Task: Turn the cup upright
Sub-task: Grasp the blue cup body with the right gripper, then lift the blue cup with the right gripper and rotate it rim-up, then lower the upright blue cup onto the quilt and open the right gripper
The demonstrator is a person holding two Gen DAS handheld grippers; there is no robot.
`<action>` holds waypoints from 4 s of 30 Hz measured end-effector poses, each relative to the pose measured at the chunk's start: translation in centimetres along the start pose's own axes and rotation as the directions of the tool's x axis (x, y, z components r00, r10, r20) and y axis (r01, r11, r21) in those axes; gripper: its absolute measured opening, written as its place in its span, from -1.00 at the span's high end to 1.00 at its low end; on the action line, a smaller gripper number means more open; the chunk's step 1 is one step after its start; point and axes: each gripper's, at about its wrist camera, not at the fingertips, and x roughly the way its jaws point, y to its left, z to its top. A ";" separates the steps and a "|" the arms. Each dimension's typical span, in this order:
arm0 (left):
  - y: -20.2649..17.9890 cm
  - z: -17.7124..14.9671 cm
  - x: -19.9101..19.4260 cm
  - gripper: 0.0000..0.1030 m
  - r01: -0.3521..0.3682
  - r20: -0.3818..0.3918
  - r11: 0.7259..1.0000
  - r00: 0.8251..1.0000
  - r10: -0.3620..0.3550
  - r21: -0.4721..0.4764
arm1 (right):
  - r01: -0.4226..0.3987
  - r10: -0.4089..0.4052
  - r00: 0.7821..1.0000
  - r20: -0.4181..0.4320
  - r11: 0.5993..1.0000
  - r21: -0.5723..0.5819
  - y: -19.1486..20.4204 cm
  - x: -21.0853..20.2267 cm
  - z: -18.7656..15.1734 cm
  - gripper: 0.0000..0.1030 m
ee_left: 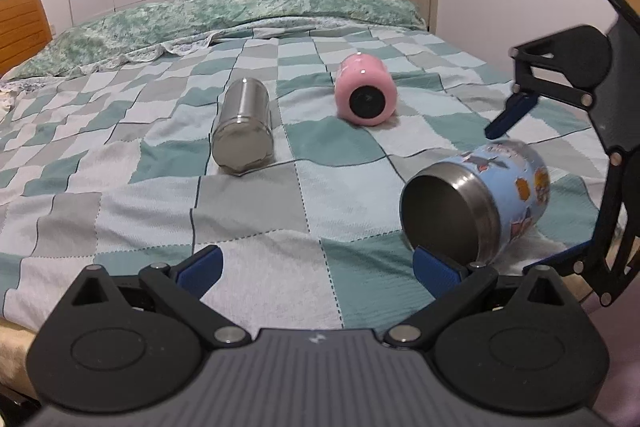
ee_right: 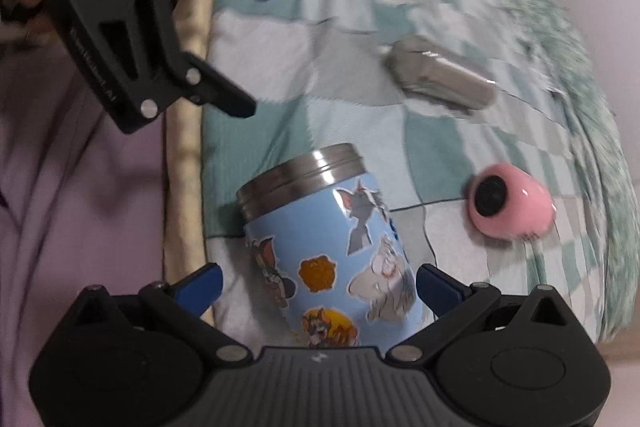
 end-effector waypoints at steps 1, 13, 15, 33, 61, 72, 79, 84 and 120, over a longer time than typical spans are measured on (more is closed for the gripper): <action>-0.1 -0.1 0.3 -1.00 0.002 -0.002 1.000 1.000 -0.002 0.003 | -0.009 0.009 1.000 -0.014 1.000 -0.022 -0.1 0.5 0.3 -1.00; 0.4 -0.4 1.1 -1.00 0.014 -0.012 1.000 1.000 -0.014 0.004 | -0.080 0.082 0.992 -0.094 0.996 0.028 -2.6 3.1 1.7 -0.81; 0.4 -0.5 1.1 -1.00 0.018 -0.011 1.000 1.000 -0.018 0.012 | -0.085 0.093 0.990 -0.110 0.993 0.082 -3.2 3.2 1.9 -0.80; 2.5 0.4 2.7 -1.00 0.105 0.003 0.993 0.994 -0.105 0.061 | 0.015 0.375 0.926 -0.042 0.077 0.997 -10.7 3.4 -6.1 -0.68; 1.7 1.2 2.2 -1.00 0.063 0.015 0.996 0.998 -0.064 0.055 | -0.105 0.259 0.961 0.097 0.019 0.994 -11.1 4.4 -6.7 -0.85; 1.9 1.6 2.1 -1.00 0.079 0.042 0.996 0.996 -0.081 0.046 | -0.163 0.072 0.986 0.153 0.148 0.975 -8.9 1.2 -6.9 -0.62; 1.8 1.9 1.8 -1.00 0.092 0.066 0.995 0.993 -0.095 0.040 | -0.189 -0.267 0.925 0.272 0.299 0.935 -5.9 -2.4 -7.2 -0.61; 1.9 2.2 1.7 -1.00 0.075 0.082 0.996 0.994 -0.078 0.040 | -0.140 -0.418 0.862 0.287 0.347 0.927 -5.3 -2.2 -7.1 -0.61; -0.3 -1.2 -7.2 -1.00 0.055 0.317 0.998 0.947 -0.052 -0.001 | -0.051 -0.644 0.679 0.353 0.438 0.897 3.2 -6.8 -9.1 -1.00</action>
